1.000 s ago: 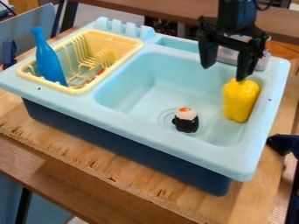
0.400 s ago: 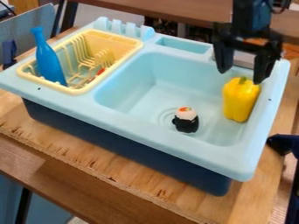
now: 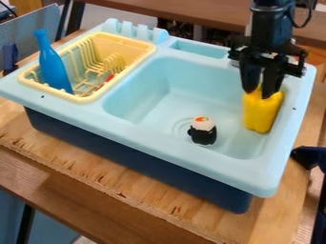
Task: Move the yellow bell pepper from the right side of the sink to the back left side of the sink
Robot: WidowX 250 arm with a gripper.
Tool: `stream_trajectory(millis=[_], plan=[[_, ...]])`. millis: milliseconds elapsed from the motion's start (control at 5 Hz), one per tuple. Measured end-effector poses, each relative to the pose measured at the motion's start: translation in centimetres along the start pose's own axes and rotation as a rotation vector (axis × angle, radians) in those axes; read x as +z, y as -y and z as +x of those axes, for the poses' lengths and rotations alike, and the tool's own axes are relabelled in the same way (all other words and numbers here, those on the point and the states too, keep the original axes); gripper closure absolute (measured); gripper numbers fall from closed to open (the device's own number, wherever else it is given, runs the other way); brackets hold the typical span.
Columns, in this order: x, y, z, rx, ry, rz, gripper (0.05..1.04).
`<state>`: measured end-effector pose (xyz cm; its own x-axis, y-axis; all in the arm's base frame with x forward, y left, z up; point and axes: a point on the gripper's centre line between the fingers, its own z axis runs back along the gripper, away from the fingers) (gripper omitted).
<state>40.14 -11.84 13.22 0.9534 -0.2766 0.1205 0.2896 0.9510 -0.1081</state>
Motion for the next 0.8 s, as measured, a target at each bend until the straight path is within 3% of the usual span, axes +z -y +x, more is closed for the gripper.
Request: stream_trajectory(millis=[200, 400, 600, 800], plan=[[0.1, -0.2, 0.1, 0.011, 0.004, -0.004, 0.920], [0.1, -0.1, 0.1, 0.019, 0.005, -0.011, 0.993], [0.9, -0.2, -1.0, 0.024, 0.002, 0.001, 0.995], [5.1, -0.8, -2.6, 0.072, 0.117, 0.050, 0.995]])
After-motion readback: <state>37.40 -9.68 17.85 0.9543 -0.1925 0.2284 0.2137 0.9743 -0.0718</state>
